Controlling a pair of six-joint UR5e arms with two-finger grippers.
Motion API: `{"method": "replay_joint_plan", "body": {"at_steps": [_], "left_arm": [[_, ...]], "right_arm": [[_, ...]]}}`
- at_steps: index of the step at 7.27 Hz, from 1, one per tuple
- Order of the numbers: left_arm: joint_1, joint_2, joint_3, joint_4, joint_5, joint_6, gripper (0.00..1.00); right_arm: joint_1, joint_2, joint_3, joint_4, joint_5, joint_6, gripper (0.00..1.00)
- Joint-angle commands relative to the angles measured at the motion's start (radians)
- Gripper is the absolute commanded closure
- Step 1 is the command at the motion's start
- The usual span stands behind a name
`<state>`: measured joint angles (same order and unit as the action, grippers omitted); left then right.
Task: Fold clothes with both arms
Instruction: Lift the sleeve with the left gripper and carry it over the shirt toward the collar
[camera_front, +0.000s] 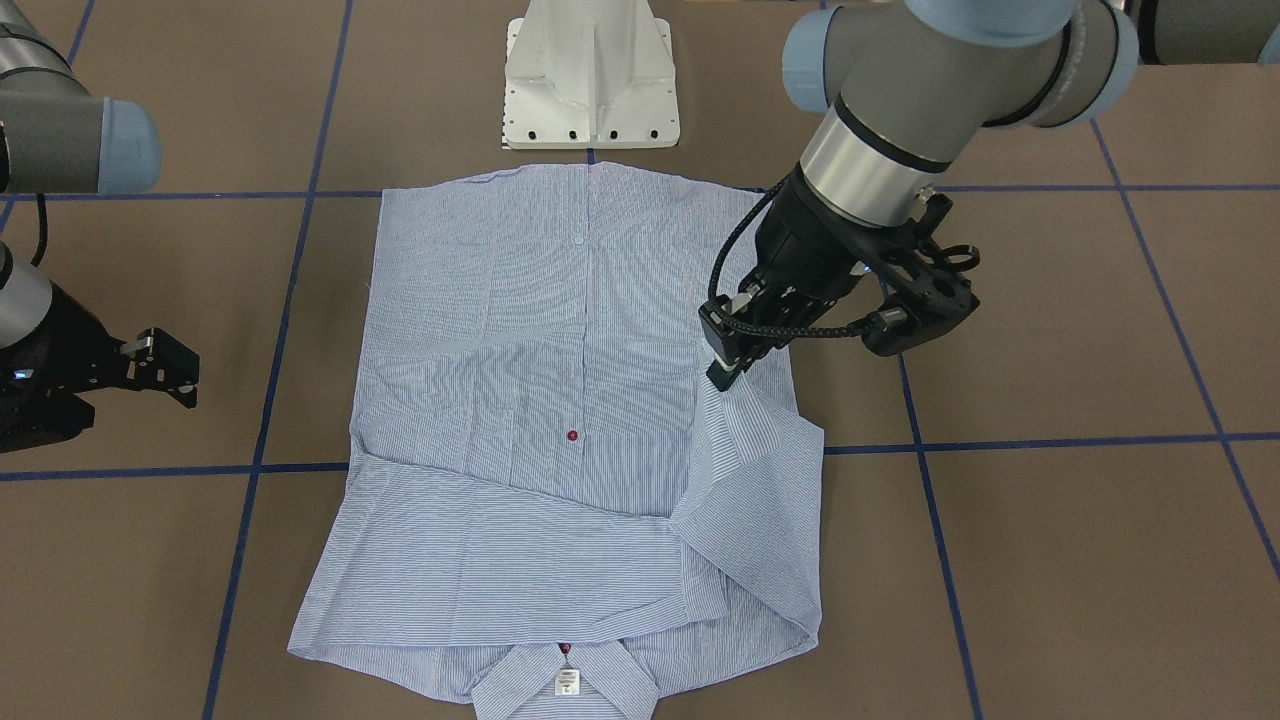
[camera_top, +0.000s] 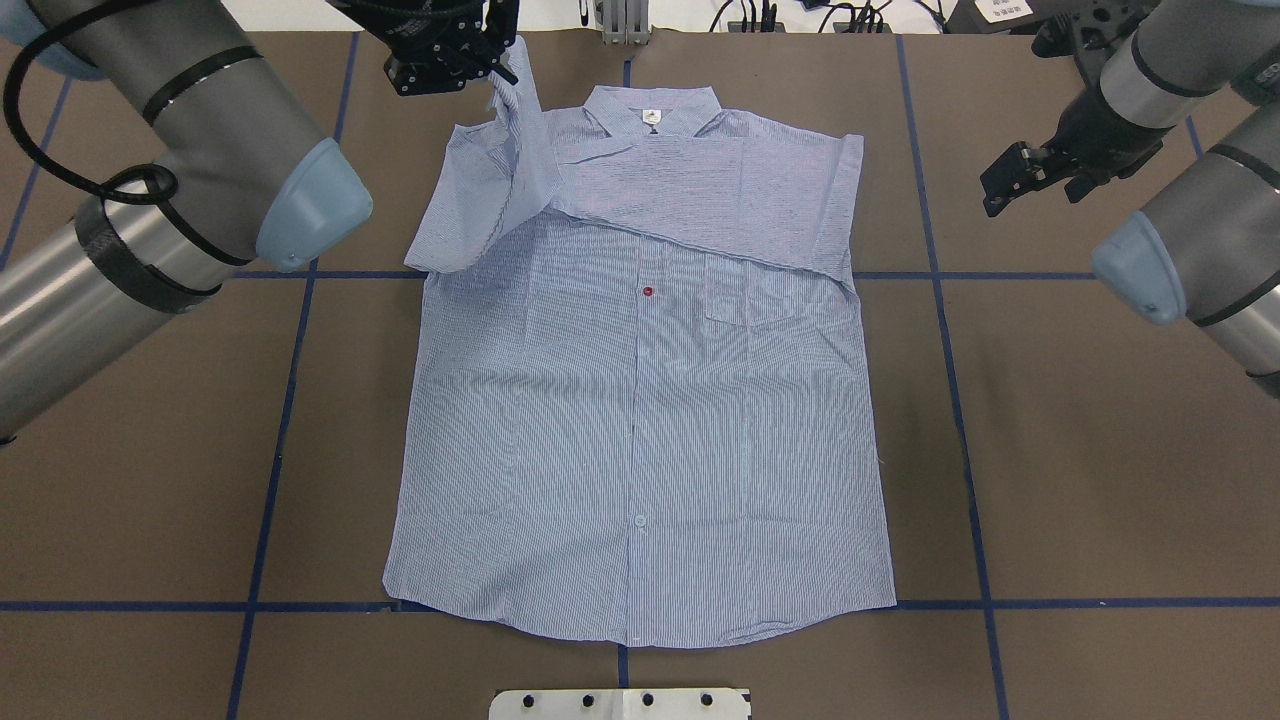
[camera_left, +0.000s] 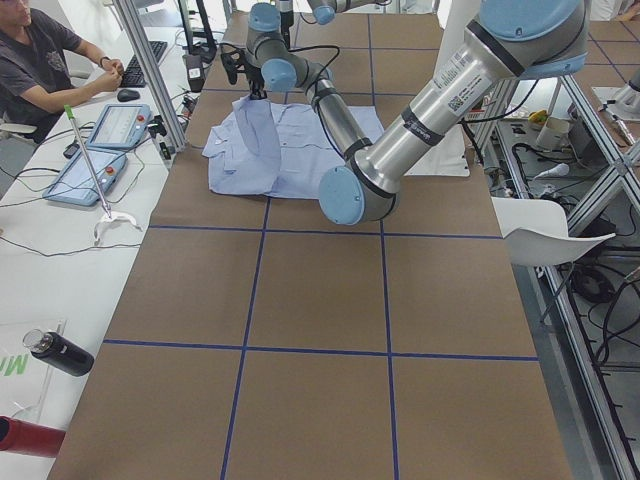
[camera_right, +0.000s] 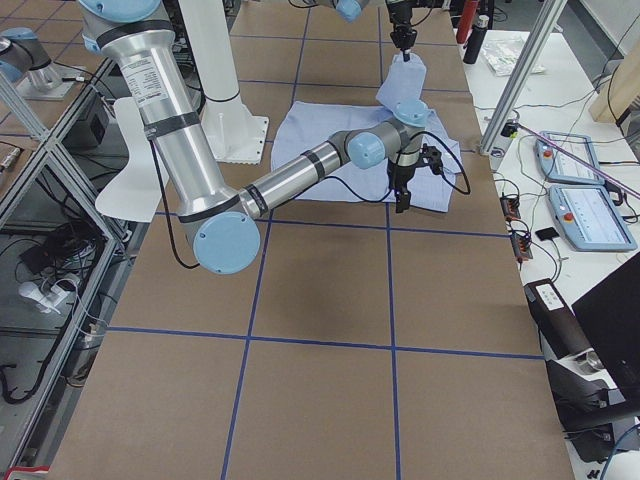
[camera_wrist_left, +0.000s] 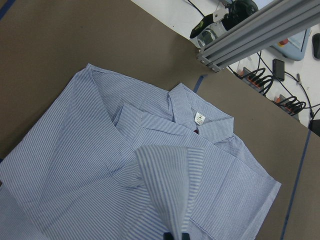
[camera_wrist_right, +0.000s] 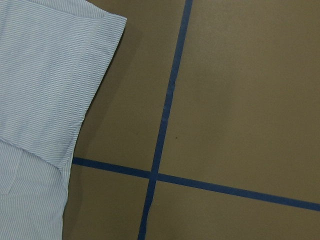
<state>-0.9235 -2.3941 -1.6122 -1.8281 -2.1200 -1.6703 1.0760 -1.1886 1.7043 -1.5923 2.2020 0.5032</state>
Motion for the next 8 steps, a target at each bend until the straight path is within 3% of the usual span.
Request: {"method": "replay_joint_plan", "body": {"at_steps": [1,3,4,5,8], "left_arm": [[0.034,0.003,0.025,-0.068,0.003,-0.147,1.00],[0.054,0.010,0.028,-0.166,0.003,-0.306,1.00],[0.090,0.010,0.028,-0.178,0.041,-0.327,1.00],[0.147,0.007,0.049,-0.184,0.137,-0.333,1.00],[0.158,0.000,0.190,-0.364,0.202,-0.488,1.00]], "right_arm": [[-0.001,0.001,-0.003,0.000,-0.002,0.000,0.00],[-0.001,0.003,-0.003,0.000,-0.002,0.000,0.00],[-0.001,0.003,-0.003,0.000,-0.002,0.000,0.00],[-0.002,0.003,-0.003,-0.002,-0.002,0.000,0.00],[-0.002,-0.002,-0.018,0.009,-0.002,0.000,0.00]]}}
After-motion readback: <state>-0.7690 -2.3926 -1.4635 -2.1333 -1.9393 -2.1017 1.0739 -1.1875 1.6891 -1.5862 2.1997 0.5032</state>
